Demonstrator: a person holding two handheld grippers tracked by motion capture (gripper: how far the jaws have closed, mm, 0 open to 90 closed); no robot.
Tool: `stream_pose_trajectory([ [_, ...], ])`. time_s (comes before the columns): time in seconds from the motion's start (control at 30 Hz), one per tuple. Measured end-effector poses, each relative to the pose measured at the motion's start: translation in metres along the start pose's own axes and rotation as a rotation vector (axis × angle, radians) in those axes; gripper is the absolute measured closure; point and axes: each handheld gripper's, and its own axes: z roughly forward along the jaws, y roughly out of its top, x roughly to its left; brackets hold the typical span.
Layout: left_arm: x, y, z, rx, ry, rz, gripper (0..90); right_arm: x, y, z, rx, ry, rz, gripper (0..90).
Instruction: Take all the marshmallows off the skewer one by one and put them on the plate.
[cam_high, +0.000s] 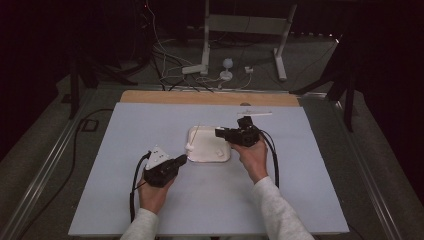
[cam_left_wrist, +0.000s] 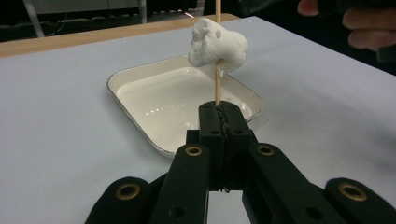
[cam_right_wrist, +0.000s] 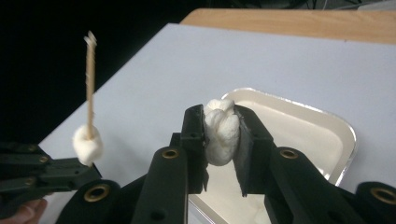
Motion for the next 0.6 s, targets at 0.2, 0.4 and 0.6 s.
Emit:
stream_pose_trajectory([
  [0.2, 0.0, 0.0, 0.001, 0.004, -0.002, -0.005, 90.0, -0.002, -0.008, 0.012, 0.041, 0.002, 0.008, 74.3],
  [0.4, 0.001, 0.0, 0.001, 0.007, -0.002, -0.011, 90.0, -0.004, -0.014, 0.021, 0.064, 0.008, 0.023, 61.7],
  [0.6, 0.002, 0.0, 0.002, 0.007, -0.002, -0.014, 90.0, -0.007, -0.018, 0.023, 0.062, 0.003, 0.05, 45.0],
])
